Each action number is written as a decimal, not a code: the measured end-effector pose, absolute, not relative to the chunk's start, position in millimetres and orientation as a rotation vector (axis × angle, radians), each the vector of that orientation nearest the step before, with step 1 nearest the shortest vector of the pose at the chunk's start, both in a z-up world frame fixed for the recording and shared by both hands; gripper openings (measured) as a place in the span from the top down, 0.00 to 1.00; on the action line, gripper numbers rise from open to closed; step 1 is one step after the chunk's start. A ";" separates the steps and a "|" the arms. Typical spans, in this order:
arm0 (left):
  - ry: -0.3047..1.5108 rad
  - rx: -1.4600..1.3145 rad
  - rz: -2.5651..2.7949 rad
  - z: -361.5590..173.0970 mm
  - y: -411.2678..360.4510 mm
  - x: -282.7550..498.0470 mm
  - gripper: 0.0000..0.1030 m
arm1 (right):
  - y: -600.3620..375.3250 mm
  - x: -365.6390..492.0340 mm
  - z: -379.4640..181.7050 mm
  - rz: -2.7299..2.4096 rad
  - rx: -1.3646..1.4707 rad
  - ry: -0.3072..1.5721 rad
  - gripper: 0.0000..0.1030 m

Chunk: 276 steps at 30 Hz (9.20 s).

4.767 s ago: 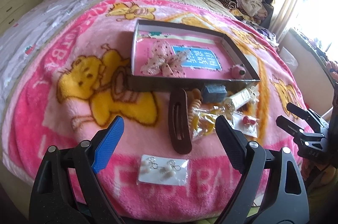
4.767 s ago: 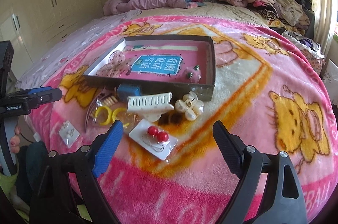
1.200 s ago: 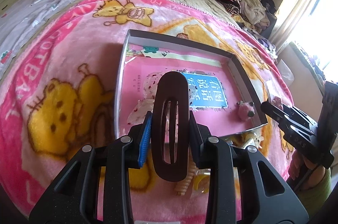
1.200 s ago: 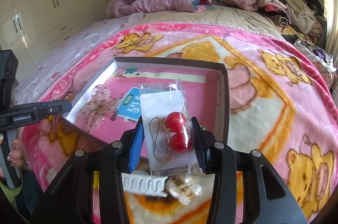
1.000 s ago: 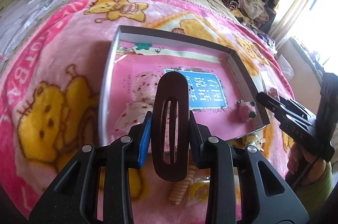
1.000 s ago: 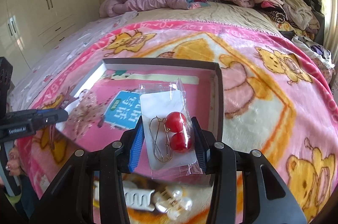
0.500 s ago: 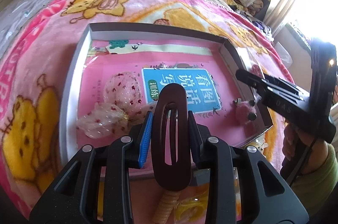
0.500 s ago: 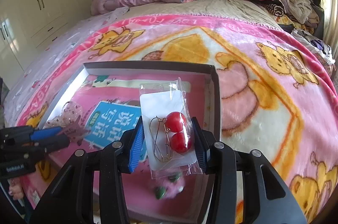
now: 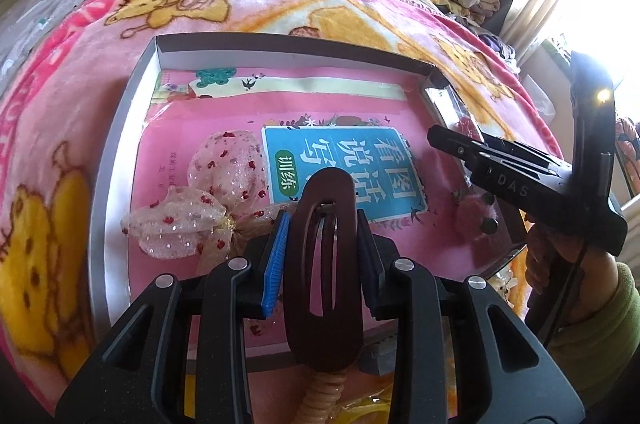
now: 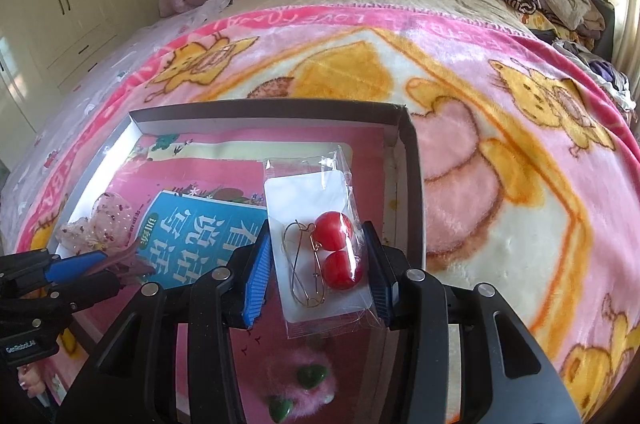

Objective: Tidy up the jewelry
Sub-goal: 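Lower the brown clip into the box with the left gripper while the right releases the earring card inside, then withdraw both open grippers from the box back over the blanket, then reach the left gripper to the bagged yellow ring while the right reaches the pearl claw clip, then grasp and lift the bagged yellow ring with the left gripper while the right lifts the pearl claw clip, then carry the ring bag into the box with the left gripper while the right lowers the claw clip inside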

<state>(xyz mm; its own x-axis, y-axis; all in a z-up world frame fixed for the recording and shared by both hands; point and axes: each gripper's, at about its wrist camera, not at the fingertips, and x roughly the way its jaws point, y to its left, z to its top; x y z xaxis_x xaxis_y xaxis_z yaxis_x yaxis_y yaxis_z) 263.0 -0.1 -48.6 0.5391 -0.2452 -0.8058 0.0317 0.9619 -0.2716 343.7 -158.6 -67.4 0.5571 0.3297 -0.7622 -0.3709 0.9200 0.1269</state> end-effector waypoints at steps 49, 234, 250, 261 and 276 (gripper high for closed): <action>0.824 -0.219 -0.061 19.6 21.5 185.8 0.15 | -176.4 220.7 17.8 0.336 -0.107 0.653 0.11; 0.861 -0.208 -0.023 16.8 77.9 168.7 0.77 | -114.3 237.6 -12.0 0.601 -0.139 0.753 0.68; 0.917 -0.177 -0.072 -9.6 52.2 214.7 0.77 | -115.4 275.8 -43.2 0.512 -0.148 0.814 0.68; 0.945 -0.128 -0.056 -23.1 38.9 236.4 0.77 | -131.8 292.1 -57.6 0.454 -0.128 0.842 0.68; 0.978 -0.130 -0.035 -38.0 41.9 253.0 0.77 | -136.0 306.0 -73.8 0.415 -0.130 0.884 0.68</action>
